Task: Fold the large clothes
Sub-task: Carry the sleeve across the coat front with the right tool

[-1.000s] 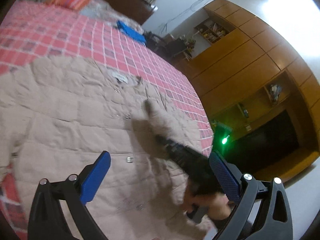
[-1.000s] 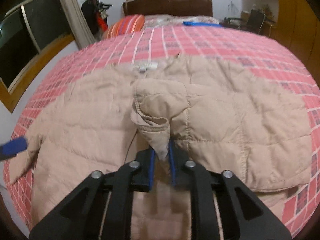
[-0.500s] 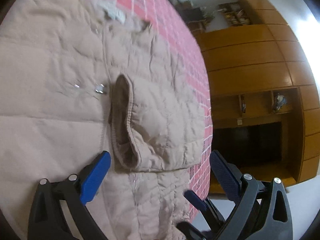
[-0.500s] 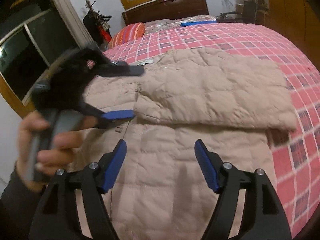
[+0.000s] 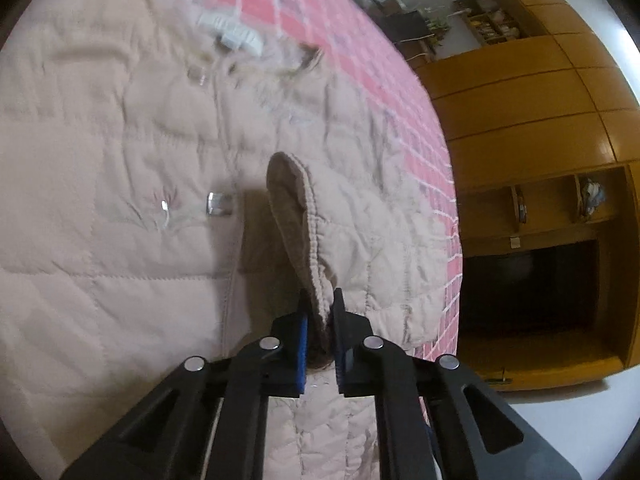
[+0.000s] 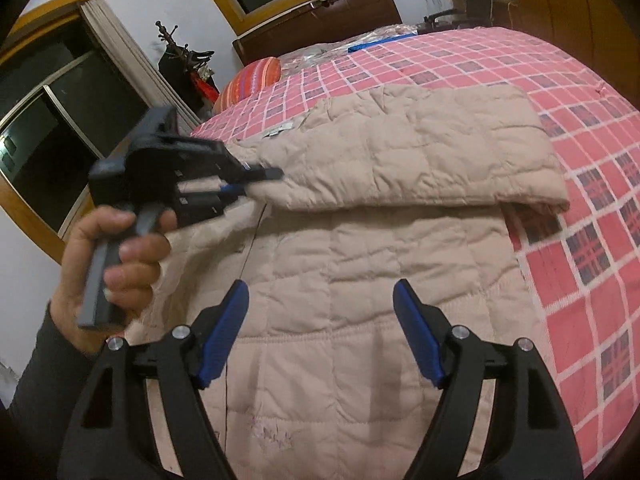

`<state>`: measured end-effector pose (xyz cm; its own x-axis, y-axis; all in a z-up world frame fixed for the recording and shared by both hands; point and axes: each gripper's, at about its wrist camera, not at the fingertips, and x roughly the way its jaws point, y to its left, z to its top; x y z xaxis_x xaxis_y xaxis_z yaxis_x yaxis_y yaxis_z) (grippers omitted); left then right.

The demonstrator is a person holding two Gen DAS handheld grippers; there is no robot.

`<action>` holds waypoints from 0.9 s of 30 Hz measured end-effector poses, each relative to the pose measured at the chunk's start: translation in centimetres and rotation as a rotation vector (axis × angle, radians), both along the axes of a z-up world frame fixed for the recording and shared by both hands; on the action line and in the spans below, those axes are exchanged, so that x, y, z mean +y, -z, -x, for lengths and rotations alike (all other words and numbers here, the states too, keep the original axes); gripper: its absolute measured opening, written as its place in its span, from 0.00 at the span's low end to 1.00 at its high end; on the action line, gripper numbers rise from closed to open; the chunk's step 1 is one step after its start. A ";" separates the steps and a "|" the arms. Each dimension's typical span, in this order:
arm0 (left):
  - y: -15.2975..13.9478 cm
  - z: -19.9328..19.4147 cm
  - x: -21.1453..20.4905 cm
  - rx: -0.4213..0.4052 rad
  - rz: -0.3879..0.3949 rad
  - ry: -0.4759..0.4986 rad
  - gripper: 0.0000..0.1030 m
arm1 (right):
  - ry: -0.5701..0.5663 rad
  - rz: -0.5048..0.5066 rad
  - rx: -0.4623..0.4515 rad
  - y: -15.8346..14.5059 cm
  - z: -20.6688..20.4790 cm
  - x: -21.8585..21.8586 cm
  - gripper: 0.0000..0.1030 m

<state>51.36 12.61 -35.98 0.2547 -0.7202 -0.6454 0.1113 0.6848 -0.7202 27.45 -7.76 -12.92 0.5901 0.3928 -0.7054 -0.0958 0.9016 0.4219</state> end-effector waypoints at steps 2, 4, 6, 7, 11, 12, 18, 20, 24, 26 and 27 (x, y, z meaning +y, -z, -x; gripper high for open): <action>-1.9 0.3 1.0 -0.043 0.003 0.000 0.09 | -0.010 0.000 0.006 0.2 0.3 0.3 0.72; -4.3 0.6 2.8 -0.094 -0.002 -0.013 0.09 | -0.022 -0.003 0.008 0.5 0.6 0.6 0.72; -5.7 1.0 4.6 -0.123 0.004 -0.030 0.09 | -0.032 -0.009 0.009 0.6 0.7 1.0 0.72; -6.4 1.2 5.7 -0.139 0.002 -0.043 0.09 | -0.036 -0.012 0.009 0.7 0.7 1.2 0.72; -8.0 1.7 9.0 -0.169 0.000 -0.085 0.09 | -0.051 -0.023 0.017 0.9 0.2 1.7 0.72; -8.2 1.9 10.1 -0.175 0.001 -0.098 0.09 | -0.053 -0.025 0.018 0.9 0.1 1.8 0.72; -6.5 2.6 15.8 -0.158 0.001 -0.174 0.09 | -0.069 -0.044 0.023 1.0 -0.5 2.1 0.72; -5.5 2.8 17.6 -0.140 -0.007 -0.198 0.09 | -0.076 -0.046 0.032 1.2 -0.7 2.2 0.72; -3.4 3.1 20.6 -0.102 -0.013 -0.246 0.09 | -0.079 -0.065 0.048 1.4 -1.3 2.4 0.72; -2.3 2.9 21.3 -0.085 -0.017 -0.261 0.09 | -0.082 -0.069 0.050 1.4 -1.6 2.5 0.72; -1.6 2.9 21.6 -0.071 -0.028 -0.267 0.09 | -0.083 -0.072 0.051 1.3 -1.7 2.7 0.72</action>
